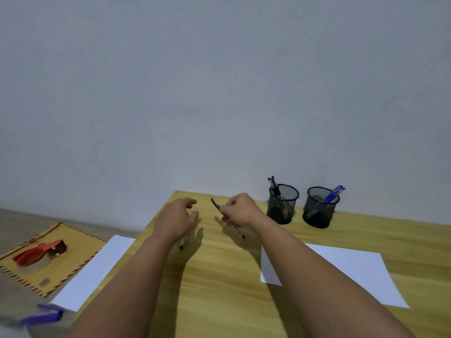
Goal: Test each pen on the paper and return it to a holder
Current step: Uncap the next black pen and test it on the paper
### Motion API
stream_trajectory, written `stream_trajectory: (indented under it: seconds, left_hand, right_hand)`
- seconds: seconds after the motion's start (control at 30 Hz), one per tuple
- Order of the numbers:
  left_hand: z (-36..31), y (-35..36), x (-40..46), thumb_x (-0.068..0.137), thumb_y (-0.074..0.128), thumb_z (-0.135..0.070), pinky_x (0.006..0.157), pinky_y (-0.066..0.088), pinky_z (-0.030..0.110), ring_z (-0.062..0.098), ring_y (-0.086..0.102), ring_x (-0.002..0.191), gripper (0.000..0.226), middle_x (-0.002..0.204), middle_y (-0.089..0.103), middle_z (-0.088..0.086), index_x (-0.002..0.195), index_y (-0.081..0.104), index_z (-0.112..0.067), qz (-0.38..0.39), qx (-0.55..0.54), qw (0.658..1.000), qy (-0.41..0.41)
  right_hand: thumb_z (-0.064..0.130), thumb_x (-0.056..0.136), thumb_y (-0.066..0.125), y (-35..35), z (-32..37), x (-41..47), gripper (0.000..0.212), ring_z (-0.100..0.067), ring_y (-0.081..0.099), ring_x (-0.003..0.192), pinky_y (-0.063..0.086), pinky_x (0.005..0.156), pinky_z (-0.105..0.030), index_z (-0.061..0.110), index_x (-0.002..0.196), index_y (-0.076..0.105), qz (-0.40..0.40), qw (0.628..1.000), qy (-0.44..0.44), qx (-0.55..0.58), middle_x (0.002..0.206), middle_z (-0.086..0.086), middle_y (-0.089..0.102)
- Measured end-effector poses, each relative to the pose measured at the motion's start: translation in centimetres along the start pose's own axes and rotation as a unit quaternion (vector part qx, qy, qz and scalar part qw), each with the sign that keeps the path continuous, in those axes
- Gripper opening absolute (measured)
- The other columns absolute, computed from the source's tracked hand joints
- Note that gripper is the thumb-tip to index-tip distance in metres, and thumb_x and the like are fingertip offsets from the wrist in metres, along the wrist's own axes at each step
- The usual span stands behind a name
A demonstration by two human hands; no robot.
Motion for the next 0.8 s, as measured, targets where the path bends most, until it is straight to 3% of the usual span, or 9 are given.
stream_trajectory:
  seconds: [0.1, 0.17, 0.33, 0.43, 0.57, 0.8]
  left_hand:
    - [-3.5, -0.2, -0.6, 0.093, 0.068, -0.032, 0.094, 0.053, 0.036, 0.013, 0.064, 0.109, 0.052, 0.136, 0.059, -0.009, 0.143, 0.054, -0.03, 0.014, -0.038, 0.997, 0.067]
    - [-6.2, 0.0, -1.2, 0.092, 0.071, -0.034, 0.092, 0.053, 0.034, 0.007, 0.064, 0.107, 0.046, 0.132, 0.062, -0.015, 0.136, 0.06, -0.033, 0.026, -0.037, 0.992, 0.118]
    - [-12.1, 0.6, -2.9, 0.091, 0.072, -0.035, 0.083, 0.055, 0.037, 0.004, 0.065, 0.092, 0.01, 0.095, 0.072, -0.017, 0.099, 0.075, -0.031, 0.01, -0.025, 0.981, 0.194]
    - [-15.3, 1.4, -4.1, 0.093, 0.07, -0.034, 0.081, 0.055, 0.038, 0.008, 0.066, 0.089, 0.011, 0.093, 0.073, -0.013, 0.099, 0.075, -0.027, 0.027, -0.01, 0.971, 0.236]
    - [-18.2, 2.0, -5.2, 0.096, 0.064, -0.038, 0.078, 0.056, 0.039, 0.014, 0.066, 0.088, 0.014, 0.094, 0.073, -0.012, 0.102, 0.074, -0.03, 0.03, 0.021, 0.965, 0.258]
    - [-21.9, 3.4, -6.7, 0.092, 0.067, -0.03, 0.073, 0.055, 0.042, 0.02, 0.068, 0.077, 0.014, 0.078, 0.073, -0.001, 0.089, 0.074, -0.019, 0.08, -0.07, 0.962, 0.253]
  right_hand:
    - [0.02, 0.101, 0.071, -4.0, -0.3, -2.7, 0.01, -0.009, 0.067, 0.057, 0.052, 0.059, -0.023, 0.012, 0.099, 0.077, 0.041, 0.997, 0.0, 0.061, 0.082, -0.001, 0.078]
    - [0.021, 0.1, 0.073, -6.9, -0.8, -4.6, 0.01, -0.008, 0.067, 0.06, 0.051, 0.059, -0.022, 0.012, 0.101, 0.078, 0.04, 0.995, 0.001, 0.088, 0.085, -0.002, 0.08]
    - [0.017, 0.098, 0.076, -13.8, -2.9, -9.6, 0.019, -0.012, 0.067, 0.069, 0.053, 0.064, -0.025, 0.008, 0.113, 0.079, 0.082, 0.979, 0.032, 0.182, 0.1, -0.01, 0.083]
    - [0.02, 0.096, 0.073, -16.9, -4.7, -12.1, 0.026, -0.011, 0.068, 0.073, 0.055, 0.063, -0.024, 0.01, 0.12, 0.077, 0.117, 0.96, 0.063, 0.248, 0.11, -0.01, 0.082]
    - [0.022, 0.097, 0.066, -19.7, -6.8, -14.3, 0.032, -0.018, 0.073, 0.08, 0.061, 0.065, -0.027, 0.006, 0.122, 0.079, 0.116, 0.907, 0.071, 0.4, 0.126, -0.019, 0.077]
    - [0.022, 0.1, 0.075, -17.9, -7.3, -14.6, 0.011, -0.012, 0.059, 0.059, 0.046, 0.048, -0.019, 0.012, 0.101, 0.076, -0.035, 0.922, 0.012, 0.386, 0.082, -0.001, 0.074]
Point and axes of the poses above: each hand's wrist, its own x-axis towards the middle knuckle, its own y-axis out of the palm, z = x × y, the point moved 2 cm from there along x, towards the middle knuckle
